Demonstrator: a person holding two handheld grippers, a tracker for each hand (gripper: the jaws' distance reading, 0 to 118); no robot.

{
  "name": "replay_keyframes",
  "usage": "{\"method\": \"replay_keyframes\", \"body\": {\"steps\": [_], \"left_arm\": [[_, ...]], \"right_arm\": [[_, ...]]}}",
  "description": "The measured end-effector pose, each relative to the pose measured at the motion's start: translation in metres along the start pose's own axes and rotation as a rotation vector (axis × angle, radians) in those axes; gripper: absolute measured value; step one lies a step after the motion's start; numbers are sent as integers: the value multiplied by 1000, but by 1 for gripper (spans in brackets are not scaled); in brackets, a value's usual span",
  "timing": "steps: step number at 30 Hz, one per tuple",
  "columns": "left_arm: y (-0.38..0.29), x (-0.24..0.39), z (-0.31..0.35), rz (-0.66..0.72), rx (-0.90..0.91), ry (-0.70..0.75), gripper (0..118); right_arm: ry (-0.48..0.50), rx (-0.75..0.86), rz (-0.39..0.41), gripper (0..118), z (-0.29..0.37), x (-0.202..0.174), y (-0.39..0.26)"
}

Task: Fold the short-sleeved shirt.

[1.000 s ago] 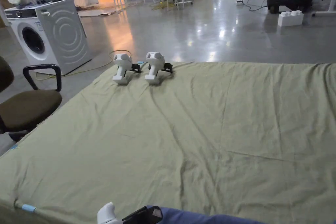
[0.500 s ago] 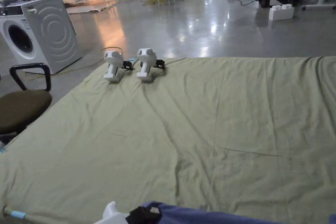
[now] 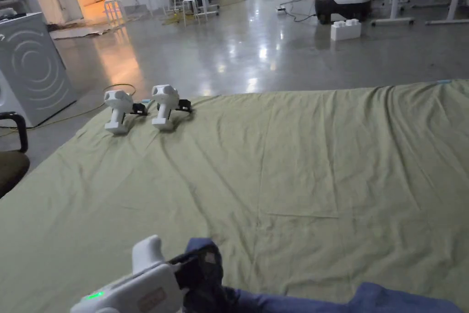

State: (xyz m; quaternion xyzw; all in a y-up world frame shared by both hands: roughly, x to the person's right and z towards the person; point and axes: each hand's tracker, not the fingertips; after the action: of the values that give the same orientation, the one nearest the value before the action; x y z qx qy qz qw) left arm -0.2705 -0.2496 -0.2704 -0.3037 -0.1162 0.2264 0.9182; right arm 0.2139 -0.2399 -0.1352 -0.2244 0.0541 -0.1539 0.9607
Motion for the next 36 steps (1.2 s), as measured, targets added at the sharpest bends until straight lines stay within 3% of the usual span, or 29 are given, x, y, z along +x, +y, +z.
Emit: {"method": "replay_keyframes", "body": {"steps": [3,7,8,10,11,12,14,15,16,17,19,23,27,32,35,36], "left_arm": [[-46,47,-60,-106,-167,-26,15],[-85,72,-111,-31,-253,-27,16],[-92,73,-123,-19,-280,-37,21],[-98,72,-134,-7,-320,-92,74],[-93,70,-127,8,-311,-182,92],[-89,74,-118,5,-277,-218,101],[-77,79,-100,-21,-216,-170,98],[-67,74,-91,-20,-211,-162,70],[-59,69,-85,-14,-197,-171,29],[-53,65,-80,-15,-166,-142,3],[-48,55,-78,-7,-113,-17,3],[-69,27,-100,189,-230,-160,3],[-113,47,-147,121,-394,-141,2],[-97,56,-144,115,-370,-127,3],[-78,34,-105,121,-275,-193,3],[-70,21,-90,158,-241,-221,16]], "right_arm": [[-7,17,0,2,13,3,-5],[-63,-18,-29,2,22,17,-17],[-73,-25,-39,2,23,21,-19],[-87,-26,-50,2,28,28,-23],[-92,-24,-53,2,31,31,-24],[-97,-23,-56,2,33,34,-25],[-112,-22,-61,2,35,38,-26],[-116,-26,-67,2,35,41,-27],[-118,-32,-74,2,33,44,-28],[-119,-36,-78,2,32,46,-29],[-122,-40,-83,2,32,49,-31],[-117,-47,-93,2,33,50,-34],[-127,-60,-79,2,37,48,-35],[-131,-65,-69,2,38,42,-32],[-119,-73,-74,2,32,40,-31],[-116,-70,-70,2,31,38,-31]]}}
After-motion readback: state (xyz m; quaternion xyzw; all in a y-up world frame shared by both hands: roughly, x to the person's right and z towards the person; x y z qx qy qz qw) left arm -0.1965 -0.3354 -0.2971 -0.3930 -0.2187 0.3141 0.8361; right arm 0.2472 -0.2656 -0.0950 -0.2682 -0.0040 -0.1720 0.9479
